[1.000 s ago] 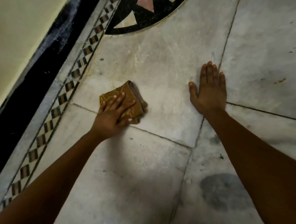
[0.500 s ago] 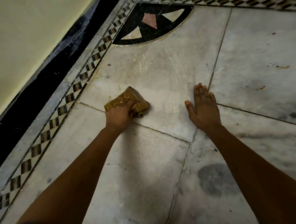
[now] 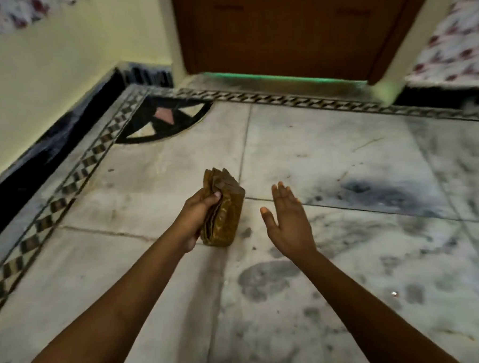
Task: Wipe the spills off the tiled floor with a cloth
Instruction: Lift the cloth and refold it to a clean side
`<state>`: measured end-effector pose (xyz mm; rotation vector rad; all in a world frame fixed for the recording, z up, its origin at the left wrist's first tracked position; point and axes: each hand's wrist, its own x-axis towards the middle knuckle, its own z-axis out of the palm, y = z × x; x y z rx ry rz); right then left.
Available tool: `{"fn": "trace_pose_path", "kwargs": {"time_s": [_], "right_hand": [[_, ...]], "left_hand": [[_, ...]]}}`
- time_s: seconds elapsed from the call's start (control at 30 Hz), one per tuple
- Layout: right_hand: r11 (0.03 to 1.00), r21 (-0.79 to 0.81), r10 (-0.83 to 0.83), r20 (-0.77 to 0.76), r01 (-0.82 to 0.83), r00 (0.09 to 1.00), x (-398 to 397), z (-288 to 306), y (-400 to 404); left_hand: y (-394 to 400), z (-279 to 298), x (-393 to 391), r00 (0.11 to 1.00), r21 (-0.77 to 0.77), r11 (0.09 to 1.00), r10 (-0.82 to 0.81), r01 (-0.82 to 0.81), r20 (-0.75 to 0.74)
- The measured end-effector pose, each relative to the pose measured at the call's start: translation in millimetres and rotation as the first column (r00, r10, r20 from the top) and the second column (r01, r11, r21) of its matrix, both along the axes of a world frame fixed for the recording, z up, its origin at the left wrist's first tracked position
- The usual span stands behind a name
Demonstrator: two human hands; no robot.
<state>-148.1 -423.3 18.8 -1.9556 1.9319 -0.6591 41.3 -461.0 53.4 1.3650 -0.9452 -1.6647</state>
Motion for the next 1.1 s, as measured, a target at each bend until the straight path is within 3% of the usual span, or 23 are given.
{"fn": "trace_pose_path", "kwargs": {"time_s": [0.23,0.33,0.5,0.67,0.77,0.9,1.03,1.1], "right_hand": [[0.993,0.114,-0.039,0.164,0.020,0.986,-66,71,28],[0.987,0.158,-0.091,0.378,0.033,0.921,-69,97,32],[0.983,0.181,-0.108,0.674,-0.022,0.731,-56,108,41],[0.985,0.174,-0.114,0.721,-0.019,0.684,-49,114,43],[0.965,0.256,-0.238,0.783,0.052,0.575,-51,135,32],[0.956,0.292,-0.252,0.846,-0.014,0.470,-58,168,11],[0.948,0.309,-0.314,0.858,0.080,0.407,-49,175,-10],[0.928,0.343,-0.372,0.878,0.145,0.301,-43,160,-14]], "left_hand": [[3,50,-92,0.957,0.124,0.991,-0.014,0.052,-0.289],[1,67,-111,0.961,0.090,0.992,-0.062,0.090,-0.271],[9,80,-124,0.983,0.024,0.996,-0.075,0.080,-0.168],[23,96,-135,0.998,-0.017,1.000,-0.020,0.019,-0.064],[21,117,-136,0.999,-0.039,0.999,-0.014,0.013,-0.039],[9,147,-130,0.999,-0.069,0.997,0.026,-0.024,0.029],[3,144,-128,0.983,-0.057,0.982,0.180,-0.183,-0.043],[1,131,-126,0.962,-0.040,0.966,0.250,-0.255,-0.113]]}}
